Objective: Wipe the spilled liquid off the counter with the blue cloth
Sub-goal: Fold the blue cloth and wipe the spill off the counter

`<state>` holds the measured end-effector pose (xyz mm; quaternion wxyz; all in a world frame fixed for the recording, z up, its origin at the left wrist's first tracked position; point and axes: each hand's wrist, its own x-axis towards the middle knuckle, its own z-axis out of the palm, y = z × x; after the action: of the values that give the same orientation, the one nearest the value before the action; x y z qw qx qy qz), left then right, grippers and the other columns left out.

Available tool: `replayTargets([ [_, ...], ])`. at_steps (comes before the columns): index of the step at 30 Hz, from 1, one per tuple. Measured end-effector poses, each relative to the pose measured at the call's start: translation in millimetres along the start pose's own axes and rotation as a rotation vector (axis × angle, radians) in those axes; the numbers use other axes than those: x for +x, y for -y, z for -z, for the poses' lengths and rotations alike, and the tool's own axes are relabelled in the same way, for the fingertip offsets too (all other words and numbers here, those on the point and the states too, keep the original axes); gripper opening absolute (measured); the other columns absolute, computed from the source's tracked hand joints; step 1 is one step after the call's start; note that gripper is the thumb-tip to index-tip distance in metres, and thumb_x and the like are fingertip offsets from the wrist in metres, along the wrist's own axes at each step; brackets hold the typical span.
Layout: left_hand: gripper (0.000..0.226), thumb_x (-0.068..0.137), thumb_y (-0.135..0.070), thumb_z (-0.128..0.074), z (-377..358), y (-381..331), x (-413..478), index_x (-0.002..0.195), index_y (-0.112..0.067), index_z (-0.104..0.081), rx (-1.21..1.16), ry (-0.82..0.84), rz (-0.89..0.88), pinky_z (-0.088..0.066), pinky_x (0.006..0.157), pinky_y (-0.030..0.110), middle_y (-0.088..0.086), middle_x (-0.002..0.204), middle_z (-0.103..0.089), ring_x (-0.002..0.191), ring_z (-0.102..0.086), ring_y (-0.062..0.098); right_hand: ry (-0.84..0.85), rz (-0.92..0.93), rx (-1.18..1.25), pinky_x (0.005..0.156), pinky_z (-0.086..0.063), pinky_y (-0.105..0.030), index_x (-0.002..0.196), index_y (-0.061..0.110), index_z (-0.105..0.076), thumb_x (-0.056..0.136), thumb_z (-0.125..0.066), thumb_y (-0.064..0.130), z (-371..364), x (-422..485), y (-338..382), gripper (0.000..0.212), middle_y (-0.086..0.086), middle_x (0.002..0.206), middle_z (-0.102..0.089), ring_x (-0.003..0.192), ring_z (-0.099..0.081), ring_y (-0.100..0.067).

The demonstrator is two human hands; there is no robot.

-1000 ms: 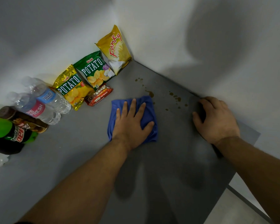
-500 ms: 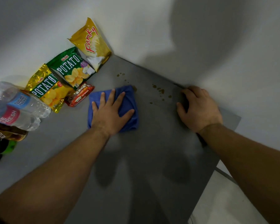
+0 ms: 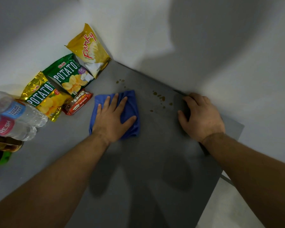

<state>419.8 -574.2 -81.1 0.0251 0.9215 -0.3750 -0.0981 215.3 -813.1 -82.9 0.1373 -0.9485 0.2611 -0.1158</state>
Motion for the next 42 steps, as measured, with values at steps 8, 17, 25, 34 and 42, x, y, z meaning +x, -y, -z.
replayTargets([
  [8,0.090,0.090,-0.084,-0.018,-10.2,-24.6,0.0,0.164,-0.036,0.001,0.016,-0.031,-0.058,0.002,0.129,0.056,-0.007,0.175,0.005,0.161,0.007,0.026,-0.007,0.000,0.010,0.103,-0.049,-0.046,0.137,0.008,-0.058,0.093,-0.053,0.046,1.0,0.3,-0.9,0.058,-0.014,0.139,-0.056,0.123,-0.052,-0.037],
  [17,0.099,0.081,-0.090,-0.022,4.0,-1.5,41.9,0.164,-0.039,-0.007,0.008,-0.021,0.057,-0.003,0.128,0.061,-0.005,0.175,-0.001,0.161,0.001,0.033,0.000,0.005,-0.002,0.104,-0.048,-0.046,0.138,0.008,-0.058,0.094,-0.055,0.045,0.2,-0.2,-1.6,0.058,-0.013,0.140,-0.056,0.123,-0.052,-0.036],
  [25,0.096,0.084,-0.089,-0.021,-2.6,-16.5,37.9,0.164,-0.039,-0.004,-0.003,-0.031,-0.078,-0.001,0.128,0.061,-0.008,0.175,0.000,0.161,0.003,0.031,0.008,0.006,0.002,0.103,-0.048,-0.048,0.139,0.008,-0.058,0.095,-0.059,0.043,0.1,2.0,-1.7,0.057,-0.014,0.140,-0.056,0.124,-0.052,-0.037],
  [34,0.081,0.095,-0.075,-0.028,2.3,-1.2,63.9,0.164,-0.035,-0.012,-0.016,-0.067,0.038,-0.003,0.128,0.060,-0.003,0.175,-0.006,0.161,-0.002,0.033,0.026,0.002,-0.013,0.107,-0.046,-0.045,0.141,0.009,-0.056,0.096,-0.056,0.045,-0.8,1.5,-3.4,0.058,-0.012,0.141,-0.055,0.127,-0.050,-0.033],
  [42,0.080,0.095,-0.070,-0.018,8.3,-1.8,56.4,0.165,-0.032,-0.010,0.025,-0.031,-0.131,0.001,0.129,0.056,-0.004,0.175,-0.005,0.161,0.000,0.030,0.045,-0.001,-0.013,0.107,-0.046,-0.044,0.143,0.011,-0.053,0.097,-0.054,0.046,1.7,3.6,-2.3,0.058,-0.009,0.143,-0.054,0.128,-0.048,-0.031],
])
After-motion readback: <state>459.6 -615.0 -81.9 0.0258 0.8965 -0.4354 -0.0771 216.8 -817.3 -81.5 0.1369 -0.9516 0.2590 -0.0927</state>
